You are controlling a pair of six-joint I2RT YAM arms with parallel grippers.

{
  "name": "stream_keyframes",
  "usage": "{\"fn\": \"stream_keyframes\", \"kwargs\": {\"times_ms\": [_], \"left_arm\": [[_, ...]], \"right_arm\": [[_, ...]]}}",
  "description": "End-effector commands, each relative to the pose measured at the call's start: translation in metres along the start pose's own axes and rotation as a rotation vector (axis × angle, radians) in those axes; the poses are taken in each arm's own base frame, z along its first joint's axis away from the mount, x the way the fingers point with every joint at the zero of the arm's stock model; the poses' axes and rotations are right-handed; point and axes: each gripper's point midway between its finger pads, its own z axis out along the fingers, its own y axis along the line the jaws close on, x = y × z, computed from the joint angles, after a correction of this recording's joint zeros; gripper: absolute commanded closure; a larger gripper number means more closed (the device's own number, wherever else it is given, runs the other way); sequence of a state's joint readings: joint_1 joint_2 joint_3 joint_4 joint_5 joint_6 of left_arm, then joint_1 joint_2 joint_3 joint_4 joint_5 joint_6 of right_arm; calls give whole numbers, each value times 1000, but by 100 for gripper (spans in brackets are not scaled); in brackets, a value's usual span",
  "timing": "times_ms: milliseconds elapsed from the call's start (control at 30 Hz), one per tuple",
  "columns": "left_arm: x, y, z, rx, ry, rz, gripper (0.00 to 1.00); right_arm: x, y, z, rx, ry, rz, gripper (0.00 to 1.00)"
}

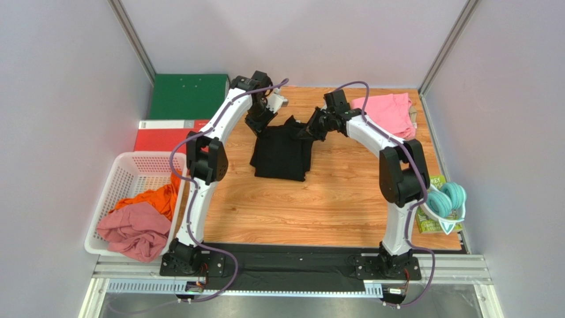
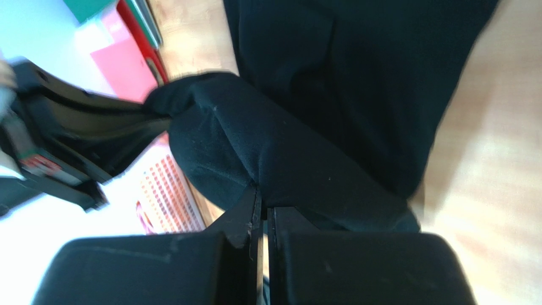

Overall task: Fold and stack the t-shirts
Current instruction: Fold the long partially folded tshirt into a neat square

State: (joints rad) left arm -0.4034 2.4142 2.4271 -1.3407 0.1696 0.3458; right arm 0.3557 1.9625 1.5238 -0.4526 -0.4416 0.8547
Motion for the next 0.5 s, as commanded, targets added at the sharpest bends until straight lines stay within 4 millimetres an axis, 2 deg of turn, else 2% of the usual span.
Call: {"fn": "stream_keyframes", "kwargs": {"times_ms": [0,100,200,233,300,333,367,400,467], "left_arm": [[-5,14,1,-45,-8,-15,100],[-20,20,1,-71,-70,-26,100],[-37,30,-6,-110,-158,-54,100],[-43,33,-15,-127,-191,-61,100],[-52,38,-16,-140,-236,-76,100],[-52,39,-11,-139,-233,-80,100],[-56,41,-12,-148,-241,-85,96],[-54,44,-9,-157,-230,-105,82],[-50,50,-5,-177,-213,-131,71]], "right_arm": [[-36,5,13,-44,-37,-28,100],[-54,-1,20,-39,-57,-12,100],[-67,-6,24,-45,-76,5,100],[-70,-8,27,-45,-77,4,100],[-77,-14,37,-42,-73,18,100],[-79,-16,40,-39,-69,23,95],[-82,-20,50,-29,-60,30,87],[-83,-23,53,-20,-56,30,69],[-90,-22,56,-9,-51,27,57]]}}
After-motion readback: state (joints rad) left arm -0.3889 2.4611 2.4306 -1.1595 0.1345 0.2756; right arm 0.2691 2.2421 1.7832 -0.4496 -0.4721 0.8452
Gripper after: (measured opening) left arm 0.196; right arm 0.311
